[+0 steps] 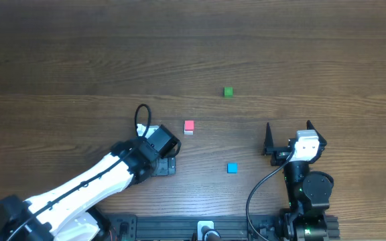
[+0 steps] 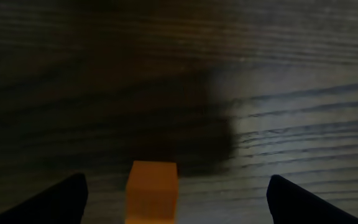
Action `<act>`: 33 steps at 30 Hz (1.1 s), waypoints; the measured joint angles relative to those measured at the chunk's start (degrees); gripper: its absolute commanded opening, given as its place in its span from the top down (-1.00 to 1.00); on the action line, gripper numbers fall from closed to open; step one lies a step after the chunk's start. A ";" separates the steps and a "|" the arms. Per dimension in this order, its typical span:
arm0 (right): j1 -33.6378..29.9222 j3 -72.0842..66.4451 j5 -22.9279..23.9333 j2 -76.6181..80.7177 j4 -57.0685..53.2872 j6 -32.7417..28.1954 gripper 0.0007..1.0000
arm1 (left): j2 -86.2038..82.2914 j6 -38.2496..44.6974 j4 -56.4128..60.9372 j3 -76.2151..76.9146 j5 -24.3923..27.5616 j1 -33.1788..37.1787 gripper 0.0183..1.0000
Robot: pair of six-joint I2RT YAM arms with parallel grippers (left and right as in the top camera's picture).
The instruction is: Stack Cubes
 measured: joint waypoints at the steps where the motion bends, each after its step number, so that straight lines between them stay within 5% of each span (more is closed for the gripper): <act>1: 0.00 0.00 0.00 0.00 0.00 0.02 -0.99 | 1.11 0.00 0.09 0.00 0.52 0.00 -0.84; 14: 0.00 0.00 0.00 0.00 0.00 0.02 -0.99 | 4.50 0.02 -0.24 0.00 3.69 0.63 -0.70; 33: 0.00 0.00 0.00 0.00 0.00 0.02 -0.98 | 4.50 0.02 0.68 -0.87 4.83 0.81 0.08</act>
